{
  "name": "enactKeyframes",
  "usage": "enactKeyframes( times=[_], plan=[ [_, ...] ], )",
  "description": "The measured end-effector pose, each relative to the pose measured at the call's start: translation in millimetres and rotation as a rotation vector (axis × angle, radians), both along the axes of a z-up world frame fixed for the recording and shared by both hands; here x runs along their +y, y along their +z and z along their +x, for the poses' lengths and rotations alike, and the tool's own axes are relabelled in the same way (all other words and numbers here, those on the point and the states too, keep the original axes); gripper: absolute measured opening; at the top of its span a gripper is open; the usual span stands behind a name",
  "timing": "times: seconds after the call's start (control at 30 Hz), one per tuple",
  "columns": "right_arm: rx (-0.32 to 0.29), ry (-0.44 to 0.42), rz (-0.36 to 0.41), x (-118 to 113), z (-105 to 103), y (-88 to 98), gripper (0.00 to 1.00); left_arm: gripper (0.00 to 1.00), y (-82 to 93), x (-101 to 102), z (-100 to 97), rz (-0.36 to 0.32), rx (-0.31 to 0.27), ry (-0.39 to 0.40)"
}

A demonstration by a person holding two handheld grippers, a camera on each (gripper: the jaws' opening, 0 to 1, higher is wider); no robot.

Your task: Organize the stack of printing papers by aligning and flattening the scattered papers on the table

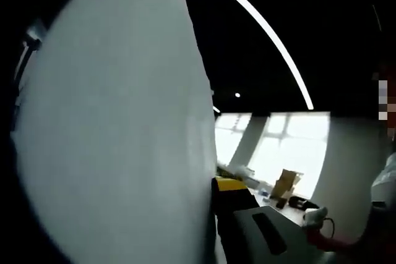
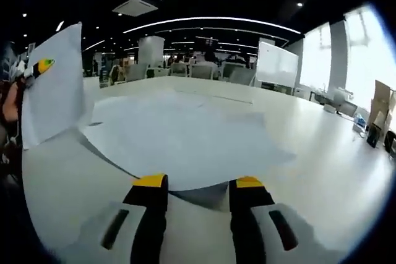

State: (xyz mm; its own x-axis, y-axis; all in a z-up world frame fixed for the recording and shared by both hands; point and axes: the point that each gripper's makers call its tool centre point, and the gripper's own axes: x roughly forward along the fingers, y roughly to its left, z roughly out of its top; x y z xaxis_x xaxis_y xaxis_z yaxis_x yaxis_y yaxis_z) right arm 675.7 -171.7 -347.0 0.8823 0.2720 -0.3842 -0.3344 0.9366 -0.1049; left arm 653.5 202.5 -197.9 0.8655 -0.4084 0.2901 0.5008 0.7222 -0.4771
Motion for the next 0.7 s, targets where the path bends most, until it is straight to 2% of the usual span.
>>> enactKeyframes(
  times=[0.1, 0.23, 0.3, 0.53, 0.7],
  plan=[
    [-0.022, -0.008, -0.039, -3.1, 0.4, 1.9, 0.42, 0.06, -0.8, -1.6, 0.0, -0.001, 0.002, -0.004],
    [-0.038, 0.003, -0.042, -2.3, -3.2, 5.5, 0.3, 0.06, -1.0, -1.3, -0.2, -0.002, 0.003, -0.003],
    [-0.045, 0.0, -0.023, -1.1, -3.8, 8.0, 0.29, 0.06, -0.7, -0.3, -0.4, -0.001, 0.002, -0.002],
    [-0.062, 0.001, 0.088, -1.6, -3.0, 17.9, 0.14, 0.06, 0.9, 1.8, -0.8, -0.001, -0.001, 0.0],
    [-0.076, 0.005, 0.11, -5.6, 0.7, 20.7, 0.04, 0.06, 1.5, 1.4, -1.0, 0.004, -0.002, 0.0]
  ],
)
